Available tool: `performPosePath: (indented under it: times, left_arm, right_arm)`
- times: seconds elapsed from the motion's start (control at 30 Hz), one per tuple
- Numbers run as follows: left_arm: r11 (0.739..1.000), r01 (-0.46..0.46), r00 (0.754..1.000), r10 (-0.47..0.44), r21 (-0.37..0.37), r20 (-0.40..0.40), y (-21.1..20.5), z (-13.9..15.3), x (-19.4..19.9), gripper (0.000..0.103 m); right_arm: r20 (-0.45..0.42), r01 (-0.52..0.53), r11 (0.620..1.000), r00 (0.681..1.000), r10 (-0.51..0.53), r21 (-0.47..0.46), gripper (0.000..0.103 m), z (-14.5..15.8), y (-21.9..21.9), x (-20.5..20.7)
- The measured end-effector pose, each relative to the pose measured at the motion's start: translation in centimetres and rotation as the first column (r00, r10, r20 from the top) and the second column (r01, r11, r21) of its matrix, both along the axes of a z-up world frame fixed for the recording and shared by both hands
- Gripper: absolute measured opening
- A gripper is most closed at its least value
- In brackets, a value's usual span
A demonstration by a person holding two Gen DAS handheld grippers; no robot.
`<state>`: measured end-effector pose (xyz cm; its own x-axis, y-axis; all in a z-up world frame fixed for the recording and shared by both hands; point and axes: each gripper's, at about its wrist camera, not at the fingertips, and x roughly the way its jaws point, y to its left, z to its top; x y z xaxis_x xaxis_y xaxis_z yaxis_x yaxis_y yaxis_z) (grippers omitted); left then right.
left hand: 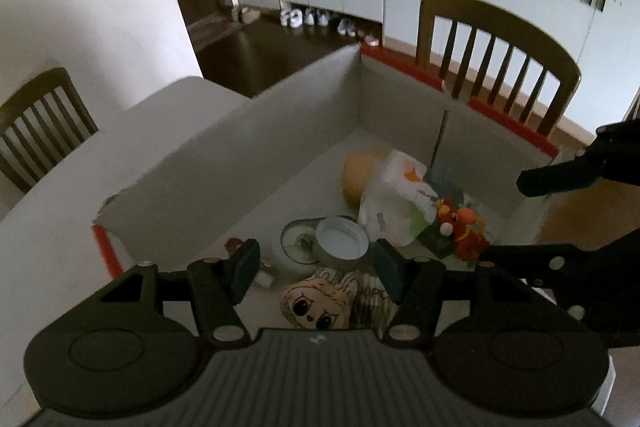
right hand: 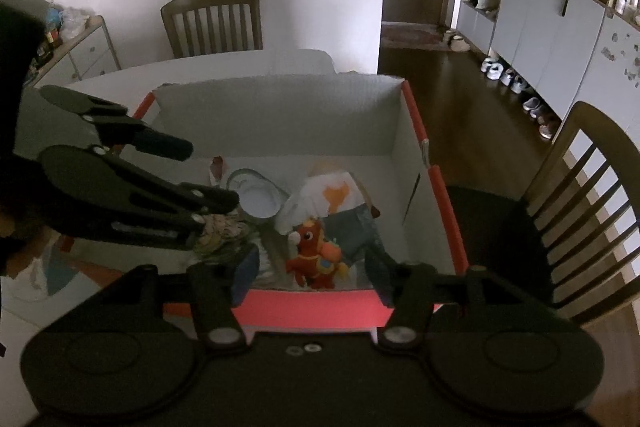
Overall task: Organize objects
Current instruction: 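Open both grippers to drop the cap and keychain into the box, then move both grippers back over the bread loaf and dark snack packet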
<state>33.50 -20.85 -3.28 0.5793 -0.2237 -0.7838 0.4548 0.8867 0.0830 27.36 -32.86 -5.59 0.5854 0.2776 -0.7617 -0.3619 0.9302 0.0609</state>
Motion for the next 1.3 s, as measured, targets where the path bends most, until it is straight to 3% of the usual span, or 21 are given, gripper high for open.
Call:
performPosePath:
  times: [0.4,0.47,0.57,0.8,1.3]
  left_arm:
    - [0.992,-0.014,0.998,0.021,-0.124,0.053,3.7,3.3,-2.7,0.062]
    - [0.990,-0.014,0.998,0.023,-0.142,0.060,4.6,3.7,-3.3,0.069]
    - [0.987,-0.009,0.998,0.020,-0.162,0.065,6.1,4.1,-4.4,0.070]
    - [0.983,-0.033,0.997,0.047,-0.181,0.069,10.2,4.2,-6.4,0.070]
    - [0.969,-0.100,0.994,0.110,-0.224,0.031,20.1,3.2,-8.8,0.088]
  right_arm:
    - [0.046,0.003,1.000,0.999,-0.004,0.017,0.063,2.6,2.9,-2.1]
    - [0.051,-0.003,1.000,0.999,0.002,0.019,0.063,3.0,3.8,-2.6]
    - [0.055,-0.004,1.000,0.998,0.003,0.021,0.064,3.4,5.2,-3.2]
    - [0.061,-0.019,1.000,0.998,0.018,0.023,0.075,3.8,8.8,-4.5]
    - [0.061,-0.077,0.997,0.995,0.076,0.011,0.091,3.5,16.8,-5.7]
